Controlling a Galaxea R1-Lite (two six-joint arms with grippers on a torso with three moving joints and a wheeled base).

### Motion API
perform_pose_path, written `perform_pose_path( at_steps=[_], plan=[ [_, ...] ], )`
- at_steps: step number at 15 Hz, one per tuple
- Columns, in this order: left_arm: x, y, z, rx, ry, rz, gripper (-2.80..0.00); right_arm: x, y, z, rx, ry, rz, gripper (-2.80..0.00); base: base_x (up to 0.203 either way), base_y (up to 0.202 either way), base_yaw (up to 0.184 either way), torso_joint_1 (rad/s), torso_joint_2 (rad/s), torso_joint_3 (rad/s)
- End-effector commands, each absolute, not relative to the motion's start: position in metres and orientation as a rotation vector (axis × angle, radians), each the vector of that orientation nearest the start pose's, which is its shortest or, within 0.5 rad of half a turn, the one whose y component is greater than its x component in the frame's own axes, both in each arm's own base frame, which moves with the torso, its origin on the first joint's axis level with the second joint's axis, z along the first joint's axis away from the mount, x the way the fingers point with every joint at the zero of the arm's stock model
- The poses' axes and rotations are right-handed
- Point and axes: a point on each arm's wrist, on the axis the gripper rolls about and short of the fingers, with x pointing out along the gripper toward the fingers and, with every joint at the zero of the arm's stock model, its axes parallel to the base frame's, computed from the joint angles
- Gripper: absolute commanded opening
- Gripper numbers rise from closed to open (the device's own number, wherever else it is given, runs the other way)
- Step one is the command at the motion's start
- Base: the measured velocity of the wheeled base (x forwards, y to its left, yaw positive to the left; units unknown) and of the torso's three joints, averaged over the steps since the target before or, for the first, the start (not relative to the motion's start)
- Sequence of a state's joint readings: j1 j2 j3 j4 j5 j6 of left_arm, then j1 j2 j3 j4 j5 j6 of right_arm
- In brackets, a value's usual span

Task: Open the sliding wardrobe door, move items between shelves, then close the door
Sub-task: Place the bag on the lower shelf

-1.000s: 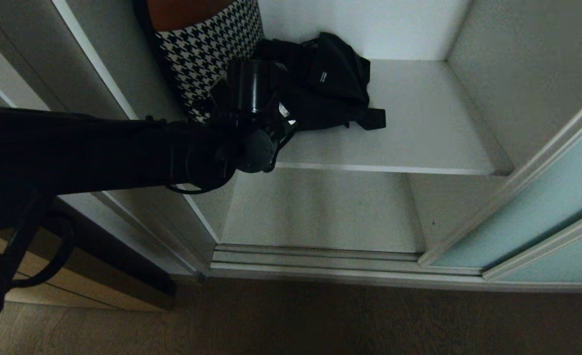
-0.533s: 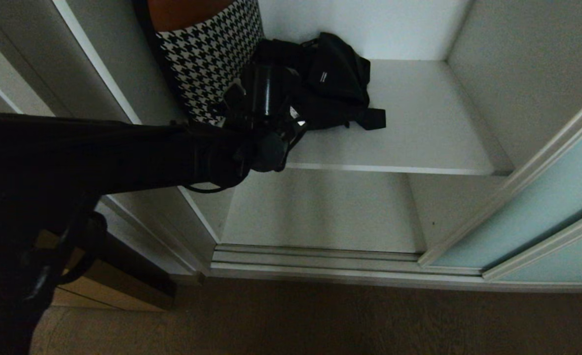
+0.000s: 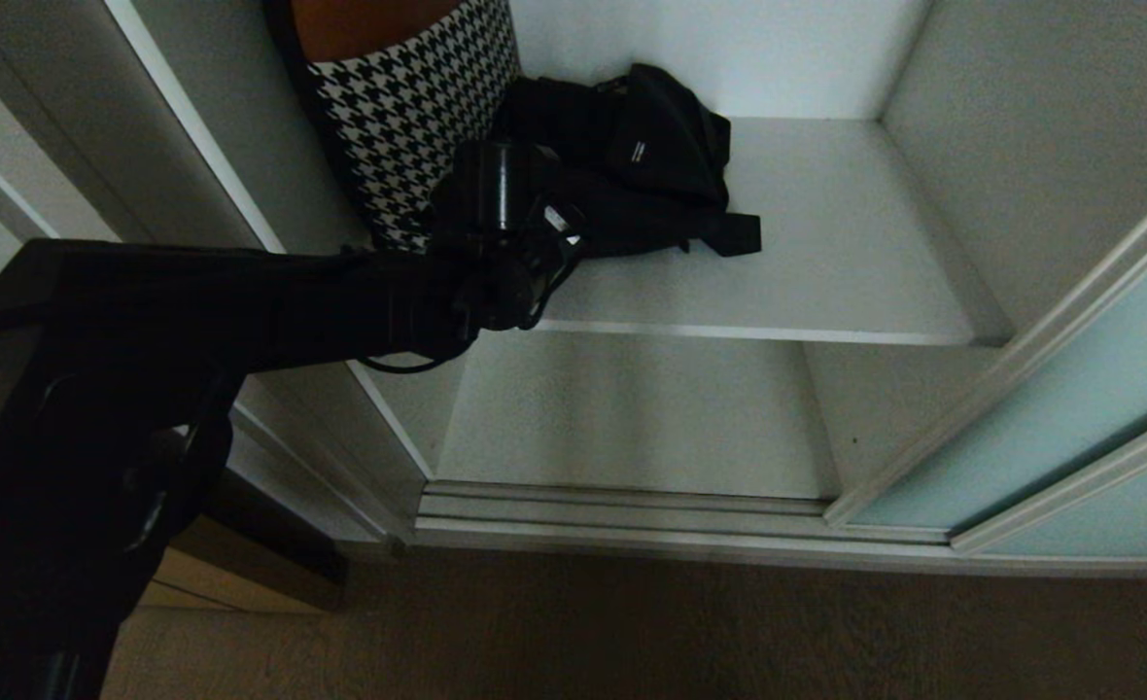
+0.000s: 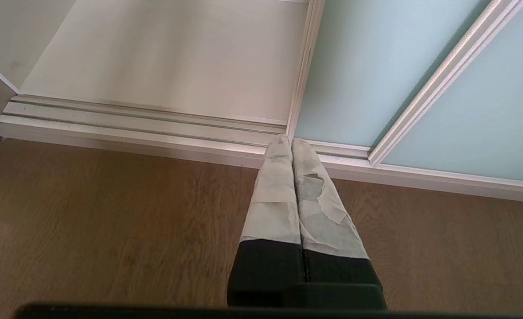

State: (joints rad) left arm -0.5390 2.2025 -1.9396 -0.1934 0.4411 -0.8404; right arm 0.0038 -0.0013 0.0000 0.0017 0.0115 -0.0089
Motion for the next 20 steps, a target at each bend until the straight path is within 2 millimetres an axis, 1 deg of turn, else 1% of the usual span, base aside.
perform_pose_path(
  at_steps=[1, 4, 6, 8, 10, 11, 16, 20],
  plan=[
    [0.406, -0.223, 0.272, -0.830, 0.059, -0.098, 0.00, -0.023, 0.000, 0.075, -0.009, 0.000, 0.017, -2.80, 0.000, 0.000, 0.000, 0.000, 0.00, 0.000],
    [0.407, -0.225, 0.278, -0.815, 0.027, -0.207, 0.00, -0.023, 0.000, 0.075, -0.009, 0.000, 0.017, -2.80, 0.000, 0.000, 0.000, 0.000, 0.00, 0.000],
    [0.406, -0.228, 0.280, -0.765, 0.000, -0.243, 0.00, -0.023, 0.000, 0.075, -0.009, 0.000, 0.017, -2.80, 0.000, 0.000, 0.000, 0.000, 0.00, 0.000],
    [0.410, -0.238, 0.270, -0.662, -0.015, -0.265, 0.00, -0.023, 0.000, 0.075, -0.009, 0.000, 0.016, -2.80, 0.000, 0.000, 0.000, 0.000, 0.00, 0.000],
    [0.419, -0.243, 0.252, -0.639, 0.009, -0.259, 0.00, -0.023, 0.000, 0.075, -0.009, 0.001, 0.017, -2.80, 0.000, 0.000, 0.000, 0.000, 0.00, 0.000],
    [0.424, -0.241, 0.246, -0.636, 0.016, -0.249, 0.00, -0.023, 0.000, 0.075, -0.009, 0.001, 0.016, -2.80, 0.000, 0.000, 0.000, 0.000, 0.00, 0.000],
    [0.434, -0.226, 0.253, -0.642, -0.074, -0.312, 0.00, -0.023, 0.000, 0.075, -0.009, 0.001, 0.017, -2.80, 0.000, 0.000, 0.000, 0.000, 0.00, 0.000],
    [0.440, -0.224, 0.248, -0.665, -0.139, -0.324, 0.00, -0.023, 0.000, 0.075, -0.009, 0.000, 0.017, -2.80, 0.000, 0.000, 0.000, 0.000, 0.00, 0.000]
  ],
)
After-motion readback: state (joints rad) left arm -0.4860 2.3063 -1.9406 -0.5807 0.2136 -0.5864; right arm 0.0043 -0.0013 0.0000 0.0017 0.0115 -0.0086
